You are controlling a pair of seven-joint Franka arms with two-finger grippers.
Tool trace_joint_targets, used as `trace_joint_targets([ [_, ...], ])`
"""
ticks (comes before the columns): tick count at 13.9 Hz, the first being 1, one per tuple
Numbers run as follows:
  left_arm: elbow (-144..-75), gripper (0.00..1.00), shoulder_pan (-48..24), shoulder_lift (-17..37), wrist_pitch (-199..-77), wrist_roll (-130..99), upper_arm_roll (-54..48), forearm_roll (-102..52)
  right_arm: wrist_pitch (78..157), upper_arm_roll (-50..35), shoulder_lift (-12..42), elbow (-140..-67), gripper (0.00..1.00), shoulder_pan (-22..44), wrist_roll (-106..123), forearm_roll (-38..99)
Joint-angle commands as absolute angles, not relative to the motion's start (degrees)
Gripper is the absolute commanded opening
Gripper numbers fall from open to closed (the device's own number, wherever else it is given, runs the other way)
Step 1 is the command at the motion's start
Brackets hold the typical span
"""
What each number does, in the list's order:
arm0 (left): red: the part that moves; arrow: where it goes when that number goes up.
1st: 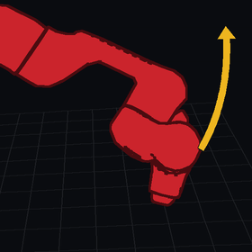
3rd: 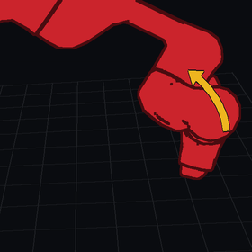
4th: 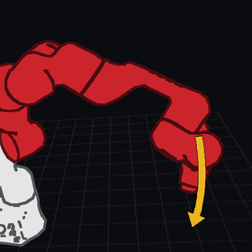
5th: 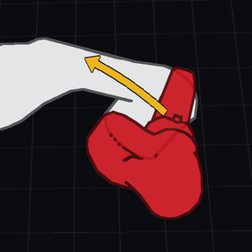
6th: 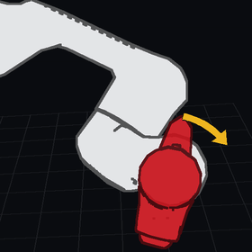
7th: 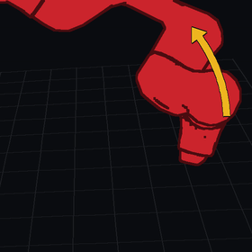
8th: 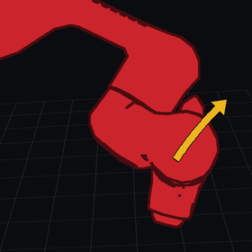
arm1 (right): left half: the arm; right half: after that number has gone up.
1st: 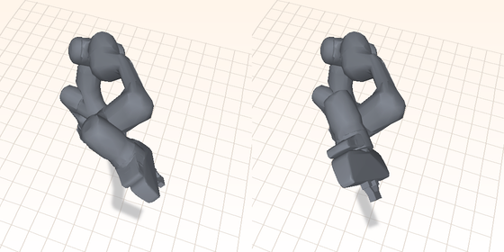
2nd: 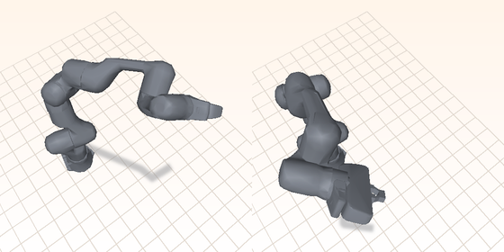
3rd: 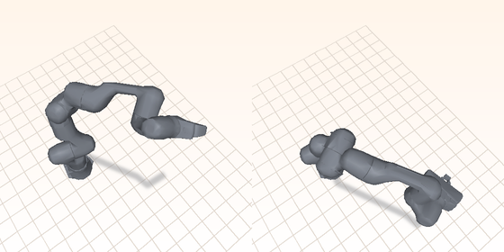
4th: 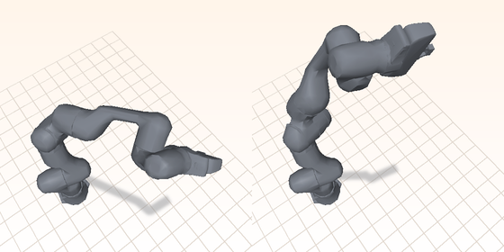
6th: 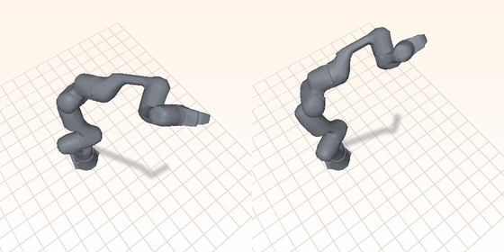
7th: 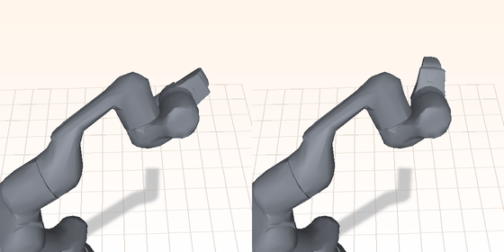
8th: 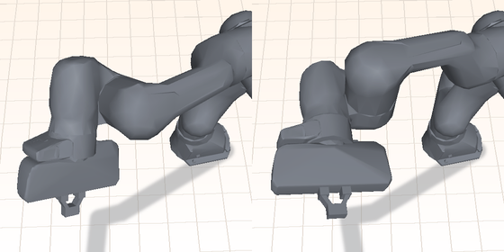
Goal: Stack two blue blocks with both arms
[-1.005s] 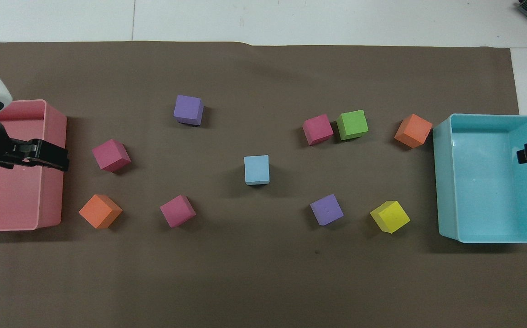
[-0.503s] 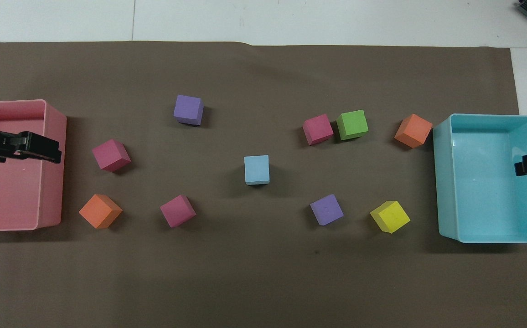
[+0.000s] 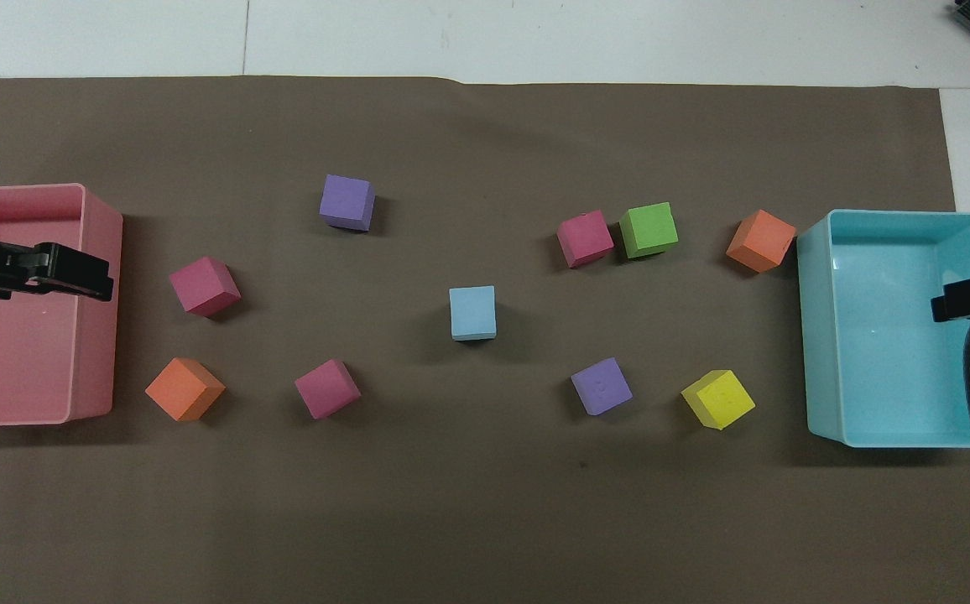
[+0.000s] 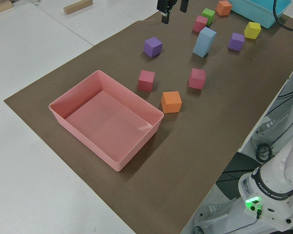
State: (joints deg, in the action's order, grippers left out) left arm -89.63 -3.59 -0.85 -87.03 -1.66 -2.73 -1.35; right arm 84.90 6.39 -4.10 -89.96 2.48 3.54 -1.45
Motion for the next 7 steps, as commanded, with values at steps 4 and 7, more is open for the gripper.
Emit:
trace_joint_targets([
  [4, -91.7, 1.00, -2.8, -2.3, -88.4, -1.9, -3.3, -0.7, 84.7, 4.6, -4.7, -90.3, 1.00, 1.6, 2.1, -2.5],
  [7, -91.7, 1.00, -2.8, -2.4, -88.4, -1.9, -3.3, -0.7, 84.7, 4.6, -5.0, -90.6, 1.00, 1.7, 1.1, -1.9],
])
